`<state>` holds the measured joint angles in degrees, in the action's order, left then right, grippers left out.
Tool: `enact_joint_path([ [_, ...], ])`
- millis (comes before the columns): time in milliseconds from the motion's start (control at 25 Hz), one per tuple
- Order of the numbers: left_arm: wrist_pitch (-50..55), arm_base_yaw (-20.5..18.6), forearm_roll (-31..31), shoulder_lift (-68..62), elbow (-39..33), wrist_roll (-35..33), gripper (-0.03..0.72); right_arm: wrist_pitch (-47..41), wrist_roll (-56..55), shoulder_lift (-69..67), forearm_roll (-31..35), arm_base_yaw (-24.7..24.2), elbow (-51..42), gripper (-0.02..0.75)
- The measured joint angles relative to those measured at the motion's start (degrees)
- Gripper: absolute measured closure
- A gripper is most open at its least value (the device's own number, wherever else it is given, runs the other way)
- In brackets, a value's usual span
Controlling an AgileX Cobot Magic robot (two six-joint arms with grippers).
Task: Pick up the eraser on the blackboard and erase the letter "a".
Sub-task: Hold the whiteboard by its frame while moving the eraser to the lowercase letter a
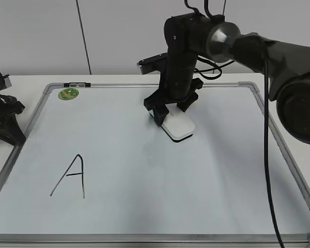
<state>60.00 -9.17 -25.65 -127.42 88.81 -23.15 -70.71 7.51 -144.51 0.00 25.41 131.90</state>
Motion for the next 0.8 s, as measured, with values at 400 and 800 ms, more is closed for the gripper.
enact_joint_path([
  [400, -0.1, 0.0, 0.2, 0.0, 0.0, 0.0, 0.652, 0.0, -1.3, 0.3, -1.5, -6.0, 0.0, 0.201],
  [800, -0.1, 0.0, 0.2, 0.0, 0.0, 0.0, 0.652, -0.1, -1.9, 2.0, -4.0, -9.7, -0.7, 0.201],
])
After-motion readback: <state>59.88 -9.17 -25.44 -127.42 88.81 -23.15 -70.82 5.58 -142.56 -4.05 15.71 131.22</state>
